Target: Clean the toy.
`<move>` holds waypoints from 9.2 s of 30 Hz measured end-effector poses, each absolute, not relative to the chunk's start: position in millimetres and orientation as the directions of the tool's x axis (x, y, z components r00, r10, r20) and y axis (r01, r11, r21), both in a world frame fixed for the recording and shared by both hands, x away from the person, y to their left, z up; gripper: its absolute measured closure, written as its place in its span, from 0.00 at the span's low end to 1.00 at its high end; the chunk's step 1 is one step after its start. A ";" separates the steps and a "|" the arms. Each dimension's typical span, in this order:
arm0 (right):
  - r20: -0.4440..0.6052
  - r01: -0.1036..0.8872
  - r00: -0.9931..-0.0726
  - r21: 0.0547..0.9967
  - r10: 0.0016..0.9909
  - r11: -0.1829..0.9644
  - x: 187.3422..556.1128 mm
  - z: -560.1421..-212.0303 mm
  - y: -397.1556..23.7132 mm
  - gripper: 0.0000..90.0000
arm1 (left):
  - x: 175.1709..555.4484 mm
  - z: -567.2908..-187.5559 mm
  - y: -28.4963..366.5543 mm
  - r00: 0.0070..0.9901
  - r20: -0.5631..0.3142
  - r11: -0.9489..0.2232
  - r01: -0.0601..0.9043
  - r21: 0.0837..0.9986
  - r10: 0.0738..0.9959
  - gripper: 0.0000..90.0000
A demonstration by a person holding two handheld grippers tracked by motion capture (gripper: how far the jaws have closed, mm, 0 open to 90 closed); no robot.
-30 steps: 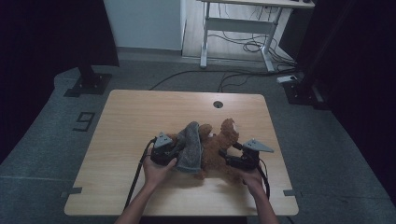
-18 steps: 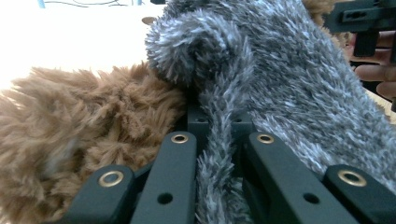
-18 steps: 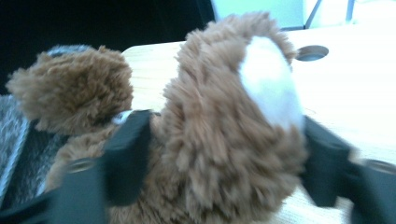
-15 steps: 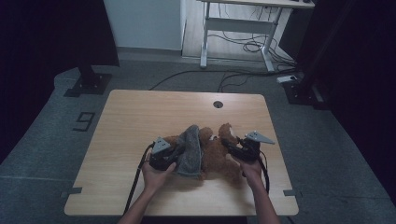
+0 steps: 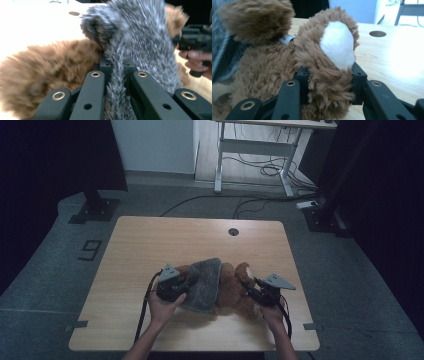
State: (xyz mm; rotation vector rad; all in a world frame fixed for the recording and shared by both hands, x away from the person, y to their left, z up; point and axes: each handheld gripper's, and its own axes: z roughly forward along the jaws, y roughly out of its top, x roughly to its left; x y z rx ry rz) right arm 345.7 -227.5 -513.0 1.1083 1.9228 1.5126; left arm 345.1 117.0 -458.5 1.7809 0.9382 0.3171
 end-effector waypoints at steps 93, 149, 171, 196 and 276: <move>0.097 0.264 -0.593 0.961 0.799 0.079 349.0 -518.6 -232.9 0.73 | 407.6 -431.2 -30.9 0.742 -0.204 -0.347 0.515 0.784 0.639 0.94; 0.145 0.265 -0.579 0.964 0.802 0.017 358.7 -524.3 -228.8 0.73 | 389.6 -502.2 187.7 0.480 -0.337 -0.107 0.685 0.720 0.810 0.93; 0.128 0.241 -0.634 0.970 0.763 0.038 355.3 -522.8 -231.9 0.72 | 435.8 -453.8 100.9 0.606 -0.291 -0.236 0.640 0.731 0.740 0.93; 0.157 0.241 -0.660 0.971 0.735 0.009 335.0 -441.5 -233.3 0.28 | 360.3 -466.6 123.2 0.666 -0.277 -0.209 0.553 0.806 0.693 0.93; 0.105 0.408 -0.639 0.886 0.762 0.220 349.4 -543.6 -175.9 0.45 | 351.0 -471.1 160.2 0.547 -0.230 -0.114 0.523 0.845 0.805 0.93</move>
